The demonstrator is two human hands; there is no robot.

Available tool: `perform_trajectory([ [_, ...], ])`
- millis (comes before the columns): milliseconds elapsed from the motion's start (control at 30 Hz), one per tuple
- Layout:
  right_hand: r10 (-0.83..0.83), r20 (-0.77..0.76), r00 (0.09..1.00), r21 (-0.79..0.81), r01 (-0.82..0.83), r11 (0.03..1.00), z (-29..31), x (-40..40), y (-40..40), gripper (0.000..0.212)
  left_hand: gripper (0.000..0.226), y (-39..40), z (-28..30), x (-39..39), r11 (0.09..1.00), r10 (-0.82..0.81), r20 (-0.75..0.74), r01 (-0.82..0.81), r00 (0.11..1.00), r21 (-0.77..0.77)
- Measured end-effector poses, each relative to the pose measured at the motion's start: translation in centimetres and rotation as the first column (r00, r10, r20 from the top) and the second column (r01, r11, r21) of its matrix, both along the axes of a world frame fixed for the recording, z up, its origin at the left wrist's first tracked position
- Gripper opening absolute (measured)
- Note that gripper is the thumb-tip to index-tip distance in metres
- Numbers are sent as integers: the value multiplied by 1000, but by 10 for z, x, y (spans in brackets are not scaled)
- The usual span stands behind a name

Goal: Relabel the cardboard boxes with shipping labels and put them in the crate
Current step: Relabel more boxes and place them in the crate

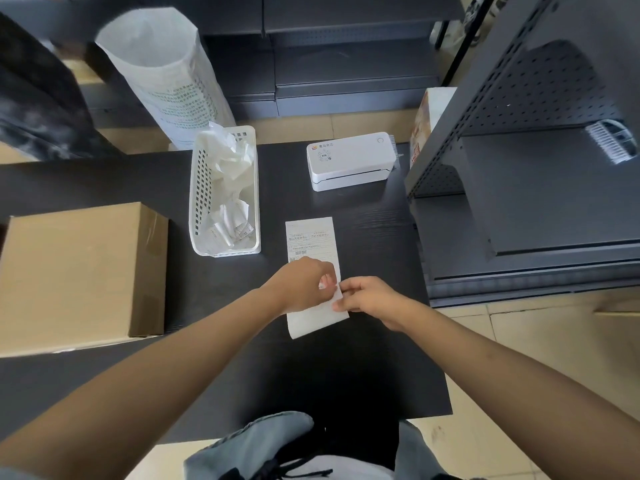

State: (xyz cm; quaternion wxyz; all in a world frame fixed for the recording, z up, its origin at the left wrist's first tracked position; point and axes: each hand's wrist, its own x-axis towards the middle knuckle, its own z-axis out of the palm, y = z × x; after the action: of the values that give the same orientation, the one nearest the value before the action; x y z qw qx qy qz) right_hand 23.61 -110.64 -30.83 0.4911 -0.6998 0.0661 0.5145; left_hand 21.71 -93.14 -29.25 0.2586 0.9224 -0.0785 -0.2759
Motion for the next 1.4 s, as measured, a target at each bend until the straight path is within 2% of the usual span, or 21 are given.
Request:
perform_trajectory([
  [133,-30,38,999,4,30,1000,-1,-3,1,27,29,3,1,0,1000,13,-10,-13,1000,-23],
  [300,-37,66,997,-19,38,999,-4,-6,2,16,26,3,-2,-2,1000,-3,-7,3,1000,-28],
  [533,17,148,989,-83,-5,997,-6,-5,0,28,22,3,-4,0,994,17,-30,-20,999,-104],
  [833,33,163,986,-87,-19,996,-7,-8,2,27,18,7,-7,0,993,43,-31,-46,999,-112],
  [933,47,140,989,-98,-33,995,-4,-5,2,28,17,10,-8,1,984,119,-35,-123,992,-129],
  [1100,32,67,997,-183,-19,983,-6,-6,-4,22,11,24,-3,15,921,372,25,-365,928,-135],
  [1267,187,60,980,-372,-152,916,-16,-22,-4,23,16,38,8,31,850,527,132,-522,839,-76],
  [1400,260,35,965,-447,-217,868,-17,-25,-2,13,15,48,21,43,762,646,194,-641,739,-92],
])
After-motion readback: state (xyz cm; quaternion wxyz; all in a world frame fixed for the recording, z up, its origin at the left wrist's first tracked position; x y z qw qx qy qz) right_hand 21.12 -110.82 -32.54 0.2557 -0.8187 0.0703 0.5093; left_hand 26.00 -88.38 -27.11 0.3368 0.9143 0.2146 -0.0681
